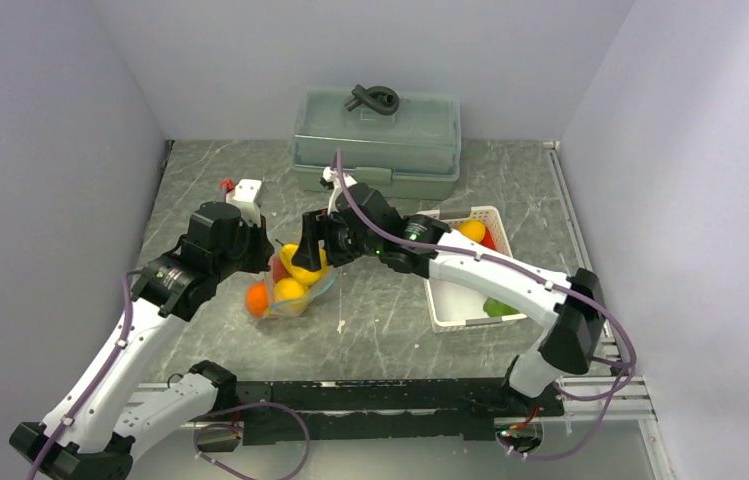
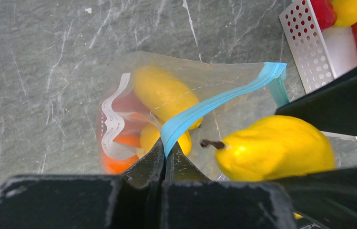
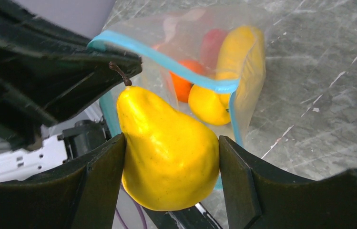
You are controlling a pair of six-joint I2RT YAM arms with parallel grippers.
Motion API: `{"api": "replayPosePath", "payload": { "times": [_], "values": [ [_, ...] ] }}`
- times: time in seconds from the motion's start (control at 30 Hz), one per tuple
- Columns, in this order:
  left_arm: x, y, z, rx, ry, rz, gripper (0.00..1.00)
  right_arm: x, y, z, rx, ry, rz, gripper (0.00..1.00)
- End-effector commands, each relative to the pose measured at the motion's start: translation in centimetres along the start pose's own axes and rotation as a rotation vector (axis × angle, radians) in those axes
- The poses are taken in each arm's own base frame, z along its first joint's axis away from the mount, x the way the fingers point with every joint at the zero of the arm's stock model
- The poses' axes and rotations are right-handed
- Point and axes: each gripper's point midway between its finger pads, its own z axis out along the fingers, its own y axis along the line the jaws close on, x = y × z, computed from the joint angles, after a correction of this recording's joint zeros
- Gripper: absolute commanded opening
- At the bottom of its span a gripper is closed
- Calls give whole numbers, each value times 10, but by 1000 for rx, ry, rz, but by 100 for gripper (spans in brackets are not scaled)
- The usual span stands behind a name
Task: Place the food in the zip-top bag and seal the zipper
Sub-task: Place the fake fruit in the zipper food storage bag.
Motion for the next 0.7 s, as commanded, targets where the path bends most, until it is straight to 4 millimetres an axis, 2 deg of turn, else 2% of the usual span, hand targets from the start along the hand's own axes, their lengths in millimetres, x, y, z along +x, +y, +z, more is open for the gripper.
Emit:
{"api": "replayPosePath", "payload": {
  "times": [0.0, 0.17, 0.27, 0.4, 0.53, 0.67],
  "values": [
    [-8, 0, -1, 4, -41, -2, 0, -20, 8, 10, 19, -62, 61, 3],
    [-9, -1, -1, 8, -43, -3, 0, -11, -6, 31, 119, -43, 93, 4],
    [-8, -2, -1, 10, -41, -3, 0, -8, -16, 40, 186, -46, 104, 10],
    [-8, -2, -1, 11, -41, -3, 0, -5, -17, 50, 202, -45, 113, 26],
    [-8, -2, 0, 11, -38, -1, 0, -6, -6, 54, 159, -43, 108, 51],
    [-8, -2, -1, 9, -41, -1, 0, -11, -1, 47, 141, -64, 96, 65]
  ]
}}
